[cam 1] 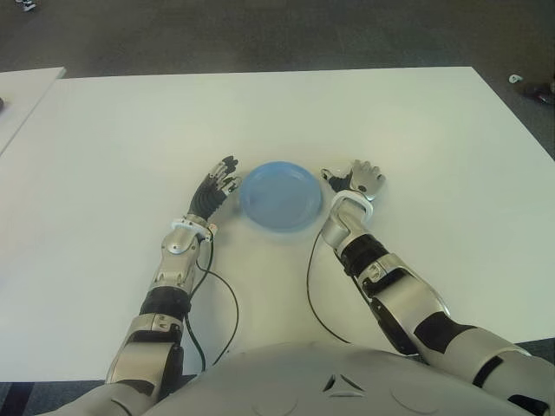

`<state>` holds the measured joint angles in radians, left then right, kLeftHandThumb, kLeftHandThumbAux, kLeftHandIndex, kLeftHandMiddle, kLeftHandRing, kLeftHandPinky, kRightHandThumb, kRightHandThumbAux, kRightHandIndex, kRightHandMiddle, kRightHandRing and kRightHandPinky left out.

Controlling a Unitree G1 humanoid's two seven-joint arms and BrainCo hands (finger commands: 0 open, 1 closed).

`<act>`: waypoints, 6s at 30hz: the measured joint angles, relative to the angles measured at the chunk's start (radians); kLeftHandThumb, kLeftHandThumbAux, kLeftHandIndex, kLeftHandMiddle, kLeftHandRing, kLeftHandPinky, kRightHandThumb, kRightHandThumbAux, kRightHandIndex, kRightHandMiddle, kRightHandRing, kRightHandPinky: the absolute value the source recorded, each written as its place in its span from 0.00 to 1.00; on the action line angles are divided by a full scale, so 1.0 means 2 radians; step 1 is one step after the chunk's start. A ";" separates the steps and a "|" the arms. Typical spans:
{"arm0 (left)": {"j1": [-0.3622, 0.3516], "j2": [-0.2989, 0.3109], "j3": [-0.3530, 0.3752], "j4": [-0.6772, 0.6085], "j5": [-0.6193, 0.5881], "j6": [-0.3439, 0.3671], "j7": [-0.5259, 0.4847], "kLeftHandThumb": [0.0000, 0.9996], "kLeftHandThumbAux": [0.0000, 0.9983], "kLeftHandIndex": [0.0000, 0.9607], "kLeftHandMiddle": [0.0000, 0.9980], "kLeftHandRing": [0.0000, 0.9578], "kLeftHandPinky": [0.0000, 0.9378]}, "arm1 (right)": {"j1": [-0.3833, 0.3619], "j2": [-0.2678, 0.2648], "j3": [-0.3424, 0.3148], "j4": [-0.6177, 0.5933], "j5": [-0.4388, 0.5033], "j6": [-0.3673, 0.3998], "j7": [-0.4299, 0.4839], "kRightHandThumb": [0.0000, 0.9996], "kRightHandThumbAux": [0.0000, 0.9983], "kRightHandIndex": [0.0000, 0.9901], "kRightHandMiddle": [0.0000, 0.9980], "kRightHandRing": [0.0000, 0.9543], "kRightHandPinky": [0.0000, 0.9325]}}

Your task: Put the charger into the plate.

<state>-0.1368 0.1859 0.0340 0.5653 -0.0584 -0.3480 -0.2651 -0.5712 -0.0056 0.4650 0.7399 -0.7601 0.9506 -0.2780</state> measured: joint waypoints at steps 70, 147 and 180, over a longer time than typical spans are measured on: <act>0.011 0.000 0.001 -0.019 -0.019 0.013 0.000 0.00 0.58 0.09 0.09 0.06 0.04 | 0.094 -0.003 -0.104 -0.067 0.026 -0.211 -0.180 0.96 0.65 0.47 0.47 0.51 0.73; 0.004 -0.033 -0.005 0.010 0.004 -0.027 0.033 0.00 0.52 0.09 0.13 0.11 0.09 | 0.064 0.006 0.004 -0.200 0.024 -0.264 0.059 1.00 0.67 0.41 0.52 0.52 0.46; 0.000 -0.056 0.013 -0.002 -0.012 0.004 0.057 0.00 0.58 0.06 0.10 0.09 0.10 | 0.085 0.008 0.051 -0.172 0.008 -0.344 0.015 0.58 0.35 0.25 0.26 0.27 0.28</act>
<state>-0.1371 0.0749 0.0590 0.5615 -0.0827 -0.3401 -0.1503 -0.4003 0.0111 0.5672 0.3956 -0.7432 0.2620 -0.2486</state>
